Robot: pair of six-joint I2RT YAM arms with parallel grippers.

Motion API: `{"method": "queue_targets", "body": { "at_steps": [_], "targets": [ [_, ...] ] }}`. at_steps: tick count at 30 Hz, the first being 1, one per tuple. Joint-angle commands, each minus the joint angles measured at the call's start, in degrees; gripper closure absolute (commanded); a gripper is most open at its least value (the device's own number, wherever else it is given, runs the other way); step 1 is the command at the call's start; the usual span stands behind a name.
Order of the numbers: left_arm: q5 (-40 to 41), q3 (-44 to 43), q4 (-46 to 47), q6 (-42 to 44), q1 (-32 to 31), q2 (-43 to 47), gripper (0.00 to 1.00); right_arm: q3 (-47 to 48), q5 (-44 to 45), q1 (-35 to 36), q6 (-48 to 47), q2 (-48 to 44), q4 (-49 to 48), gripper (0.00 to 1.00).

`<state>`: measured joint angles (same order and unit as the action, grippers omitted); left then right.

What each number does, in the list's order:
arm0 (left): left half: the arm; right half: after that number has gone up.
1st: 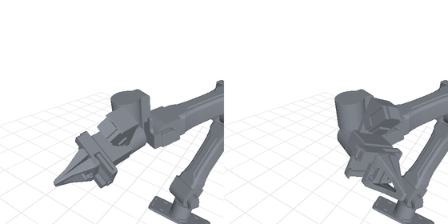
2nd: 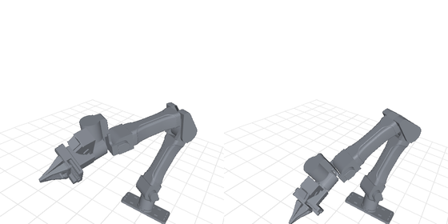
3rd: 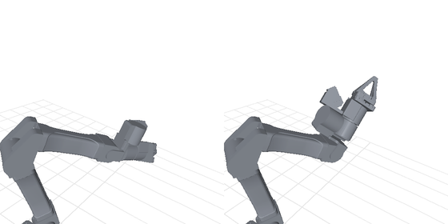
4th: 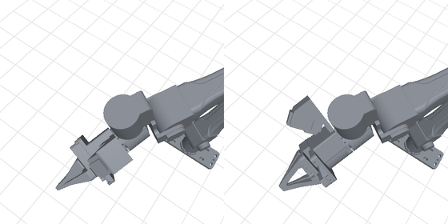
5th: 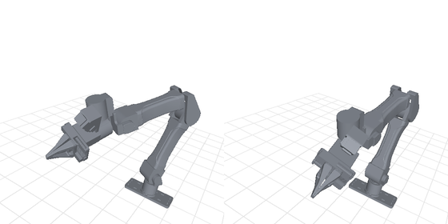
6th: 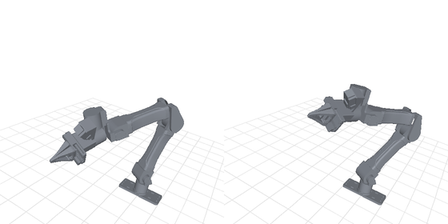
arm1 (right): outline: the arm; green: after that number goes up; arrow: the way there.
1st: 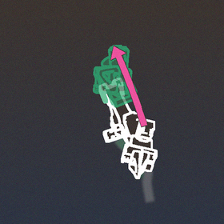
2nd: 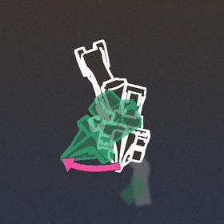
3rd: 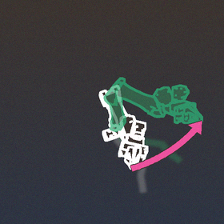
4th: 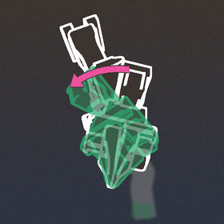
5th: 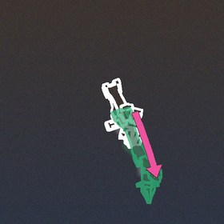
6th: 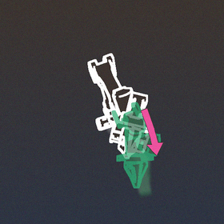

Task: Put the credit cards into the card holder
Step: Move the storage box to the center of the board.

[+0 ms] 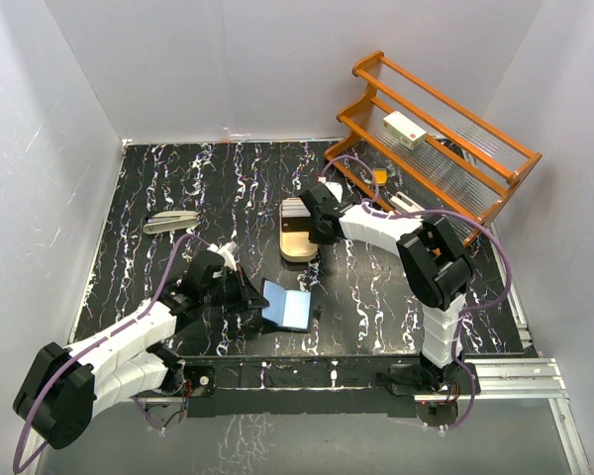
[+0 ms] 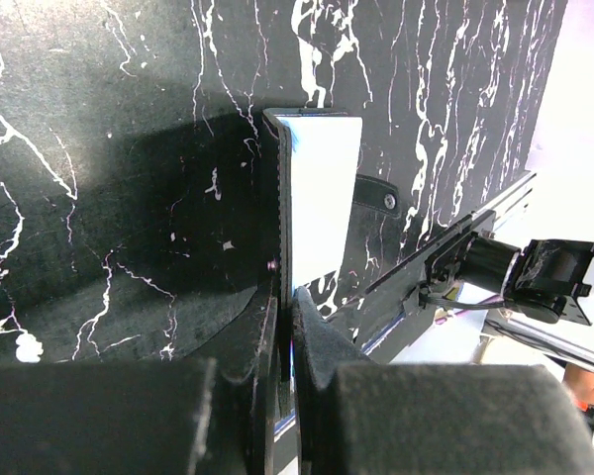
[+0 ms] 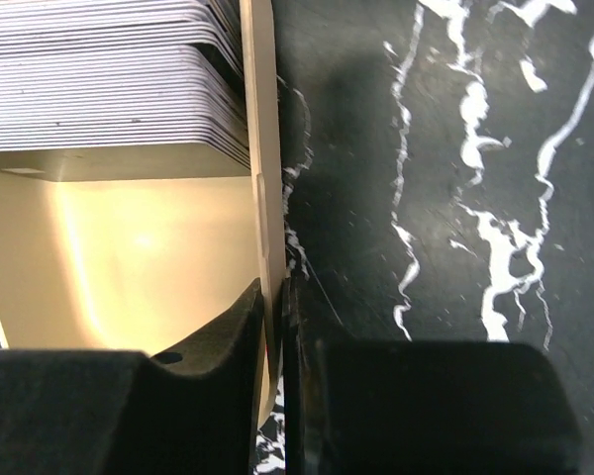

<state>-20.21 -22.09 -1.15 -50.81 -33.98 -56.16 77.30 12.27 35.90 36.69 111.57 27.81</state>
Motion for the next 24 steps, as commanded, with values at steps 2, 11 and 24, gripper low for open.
{"method": "queue_targets", "body": {
  "at_steps": [2,11,24],
  "targets": [
    [-2.1,-1.5,1.8,-1.0,-0.3,0.4,1.00,-3.7,5.1,-0.4,4.5,-5.0,4.3,0.92],
    [-3.1,-0.5,3.5,-1.9,-0.3,0.4,1.00,-11.7,8.7,-0.4,9.8,-12.2,6.0,0.92],
    [-3.6,1.6,5.4,-3.0,-0.3,0.5,1.00,-22.3,2.4,-0.4,20.2,-23.0,4.6,0.82]
  ]
}}
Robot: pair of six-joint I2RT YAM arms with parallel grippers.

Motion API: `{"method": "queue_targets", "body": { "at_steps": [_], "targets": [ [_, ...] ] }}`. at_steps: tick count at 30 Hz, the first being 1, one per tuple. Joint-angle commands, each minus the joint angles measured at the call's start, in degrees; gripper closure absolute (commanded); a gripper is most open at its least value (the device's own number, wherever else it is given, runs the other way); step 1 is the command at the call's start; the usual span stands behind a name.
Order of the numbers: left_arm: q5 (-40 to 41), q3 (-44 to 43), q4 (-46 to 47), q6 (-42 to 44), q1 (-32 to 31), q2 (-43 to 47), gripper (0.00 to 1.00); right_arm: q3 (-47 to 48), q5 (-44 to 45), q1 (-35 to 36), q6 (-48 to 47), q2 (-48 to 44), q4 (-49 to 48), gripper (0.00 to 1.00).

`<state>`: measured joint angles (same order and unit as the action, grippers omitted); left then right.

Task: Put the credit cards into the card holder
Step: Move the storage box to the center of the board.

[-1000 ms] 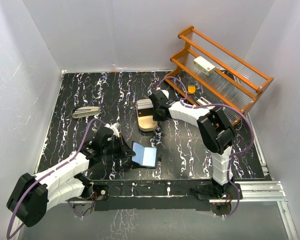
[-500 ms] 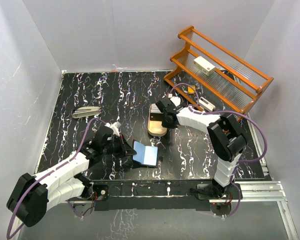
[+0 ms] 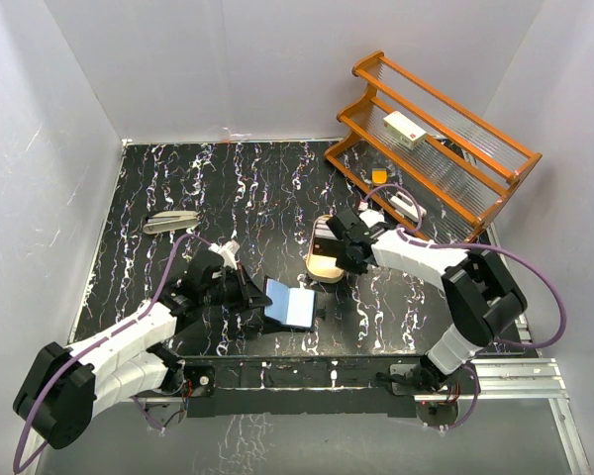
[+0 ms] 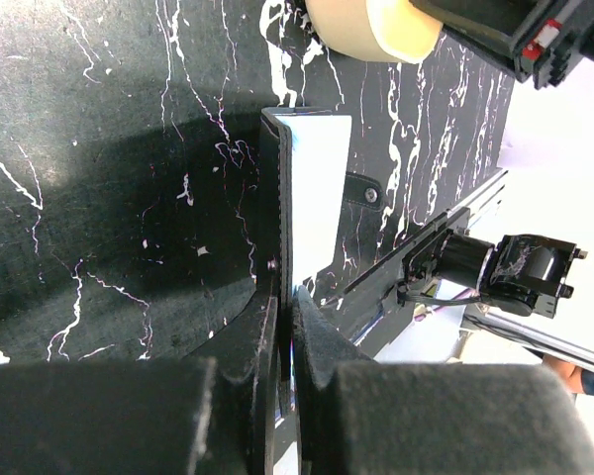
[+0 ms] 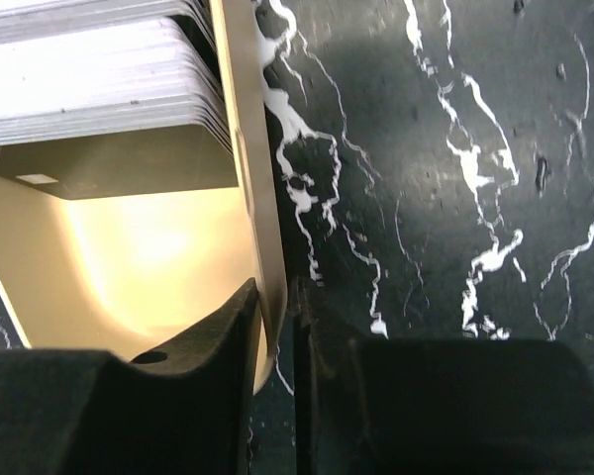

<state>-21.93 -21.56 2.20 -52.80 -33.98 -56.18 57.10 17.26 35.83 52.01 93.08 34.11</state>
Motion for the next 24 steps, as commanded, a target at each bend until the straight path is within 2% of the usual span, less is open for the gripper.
{"method": "queue_targets", "body": {
  "at_steps": [1,8,18,24],
  "targets": [
    [-1.8,1.3,2.4,-1.1,-0.3,0.3,1.00,-2.7,-3.6,-0.3,5.5,-5.1,-2.5,0.81],
    [-1.9,1.8,3.9,-1.5,-0.3,-0.8,1.00,-6.0,-8.9,0.9,7.3,-7.9,-7.5,0.78],
    [0.1,1.5,5.1,-0.2,-0.2,-4.9,1.00,-5.5,-10.8,4.5,6.1,-6.5,-12.3,0.79],
    [2.2,0.5,3.9,0.0,-0.2,-4.7,1.00,-4.1,-11.3,8.5,5.4,-6.2,-11.7,0.78]
  ]
}}
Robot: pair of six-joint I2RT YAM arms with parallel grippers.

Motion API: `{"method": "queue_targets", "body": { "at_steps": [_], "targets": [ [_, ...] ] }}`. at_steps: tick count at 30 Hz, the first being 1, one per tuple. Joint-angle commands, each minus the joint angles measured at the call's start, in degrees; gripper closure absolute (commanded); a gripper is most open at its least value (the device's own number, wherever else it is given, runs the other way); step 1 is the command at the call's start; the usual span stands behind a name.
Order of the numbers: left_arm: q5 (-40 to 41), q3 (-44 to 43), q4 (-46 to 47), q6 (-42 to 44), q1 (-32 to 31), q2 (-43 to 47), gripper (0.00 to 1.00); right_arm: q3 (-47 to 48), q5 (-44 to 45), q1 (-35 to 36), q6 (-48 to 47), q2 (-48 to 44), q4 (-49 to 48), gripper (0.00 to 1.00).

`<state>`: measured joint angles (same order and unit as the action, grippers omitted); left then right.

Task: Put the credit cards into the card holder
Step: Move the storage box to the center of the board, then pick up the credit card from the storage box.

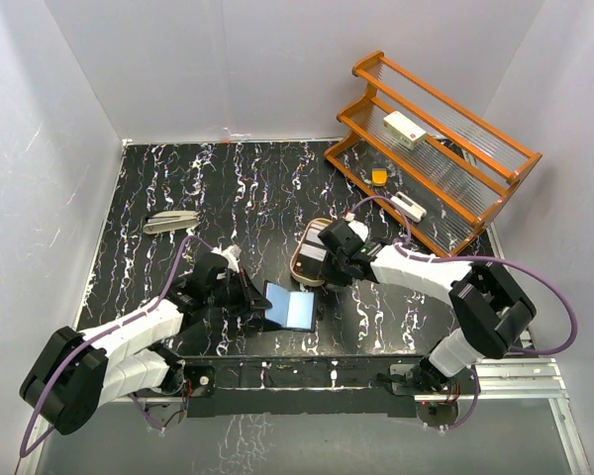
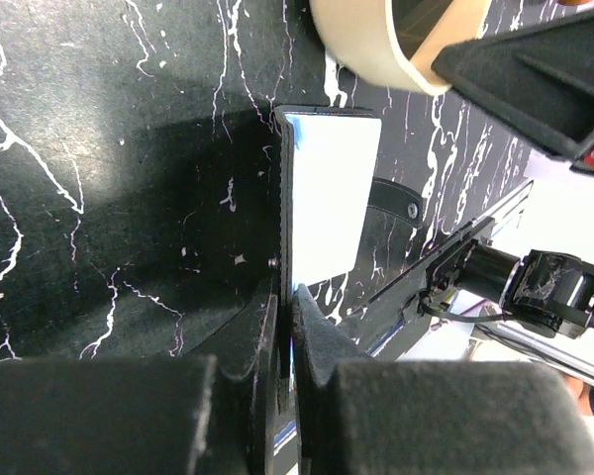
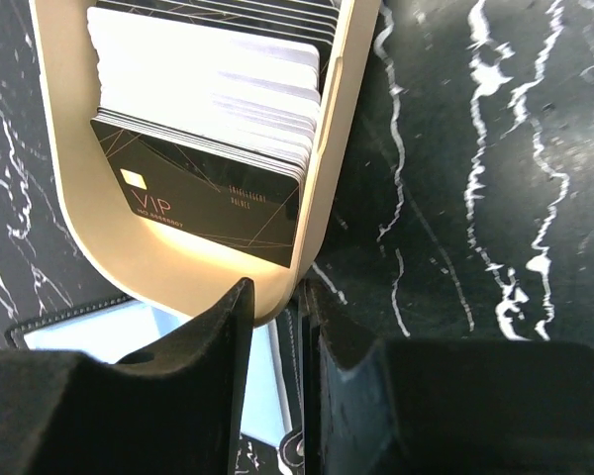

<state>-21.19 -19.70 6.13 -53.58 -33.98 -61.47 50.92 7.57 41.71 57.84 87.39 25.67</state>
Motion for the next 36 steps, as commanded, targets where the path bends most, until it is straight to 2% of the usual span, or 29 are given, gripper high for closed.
{"method": "queue_targets", "body": {
  "at_steps": [1,6,10,13,18,21,24,28,32,36],
  "targets": [
    [1.6,-1.6,-0.4,0.9,-0.3,0.6,1.00,2.4,-2.1,2.8,-1.9,-0.5,-2.8,0.77],
    [2.2,-2.6,-1.5,1.4,-0.3,0.7,1.00,3.2,-1.3,2.9,-10.7,-2.8,1.7,0.66],
    [2.3,-2.9,-1.8,1.3,-0.3,0.6,1.00,5.8,0.7,2.8,-17.5,-5.2,5.3,0.52],
    [2.6,-3.0,-2.5,1.0,-0.3,1.1,1.00,8.8,-0.1,2.9,-25.9,-6.1,4.4,0.40],
    [3.5,-3.9,-5.1,0.9,-0.3,1.4,1.00,15.6,-2.5,2.4,-39.1,-1.9,4.1,0.29],
    [3.6,-4.9,-7.5,1.2,-0.2,1.2,1.00,19.6,-3.0,2.2,-45.8,1.5,4.5,0.17],
    [3.8,-5.5,-10.3,1.3,-0.3,2.1,1.00,22.8,-2.5,2.2,-52.3,3.6,4.5,0.10],
    [4.0,-7.5,-14.8,1.5,-0.3,4.0,1.00,25.3,1.3,1.9,-60.4,6.0,3.5,0.07],
    [3.1,-9.5,-19.3,1.7,-0.3,5.6,1.00,27.9,-2.5,-0.4,-63.2,8.8,2.9,0.05],
    [-0.1,-9.8,-19.5,0.5,-0.3,7.0,1.00,30.0,-8.3,-2.1,-65.3,11.0,4.3,0.02]
  ]
}}
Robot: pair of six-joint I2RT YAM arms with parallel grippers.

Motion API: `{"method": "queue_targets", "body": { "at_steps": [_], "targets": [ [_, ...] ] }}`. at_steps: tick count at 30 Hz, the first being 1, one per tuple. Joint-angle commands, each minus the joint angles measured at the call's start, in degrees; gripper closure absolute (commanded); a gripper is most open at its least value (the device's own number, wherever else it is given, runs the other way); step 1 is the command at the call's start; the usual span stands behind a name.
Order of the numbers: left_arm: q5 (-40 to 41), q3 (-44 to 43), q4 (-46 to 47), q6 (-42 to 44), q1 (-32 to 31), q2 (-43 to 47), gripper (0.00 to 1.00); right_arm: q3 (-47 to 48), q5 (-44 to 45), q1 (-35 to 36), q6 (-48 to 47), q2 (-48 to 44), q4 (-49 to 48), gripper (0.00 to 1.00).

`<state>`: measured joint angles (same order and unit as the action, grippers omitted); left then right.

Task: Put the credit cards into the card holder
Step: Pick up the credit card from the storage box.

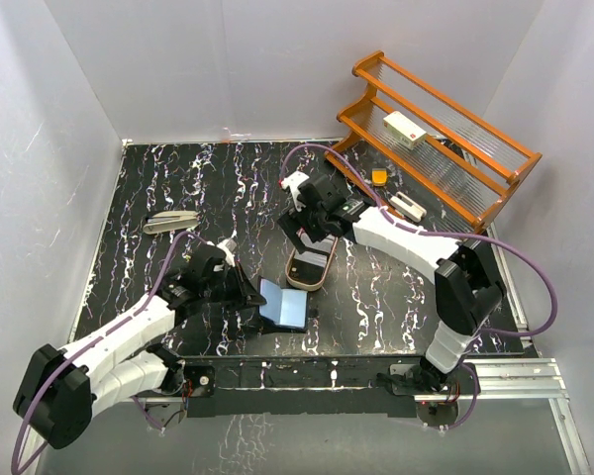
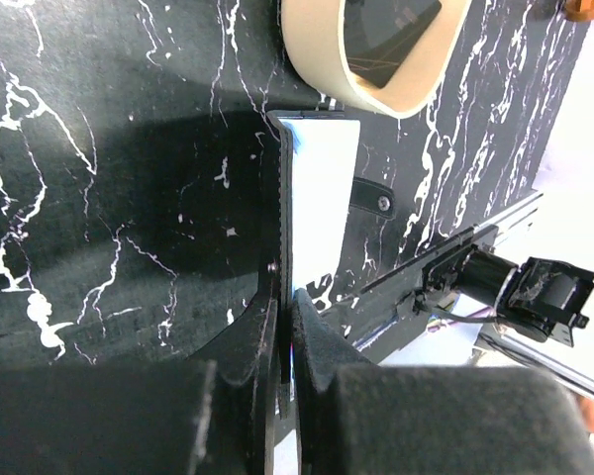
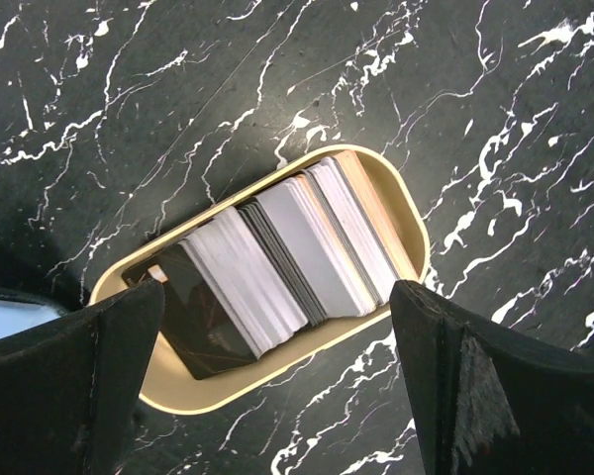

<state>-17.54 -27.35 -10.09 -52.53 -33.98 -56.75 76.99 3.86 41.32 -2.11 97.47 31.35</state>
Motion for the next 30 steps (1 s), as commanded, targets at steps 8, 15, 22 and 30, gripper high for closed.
{"method": "queue_targets", "body": {
  "at_steps": [8,15,22,30],
  "targets": [
    [-4.0,-1.3,-0.6,0.8,-0.3,-1.8,1.00,2.4,-9.0,-1.7,-9.2,1.9,0.2,0.04],
    [-3.3,-0.9,3.3,1.0,-0.2,-4.9,1.00,1.4,-8.7,-0.9,-9.8,6.8,1.4,0.08],
    [-2.5,-0.9,3.4,1.2,-0.2,-5.7,1.00,-0.9,2.9,2.2,-9.6,10.4,0.0,0.02],
    [-1.8,-0.9,2.9,1.3,-0.2,-5.5,1.00,-4.6,17.1,3.7,-7.7,9.1,-4.8,0.05]
  ]
}}
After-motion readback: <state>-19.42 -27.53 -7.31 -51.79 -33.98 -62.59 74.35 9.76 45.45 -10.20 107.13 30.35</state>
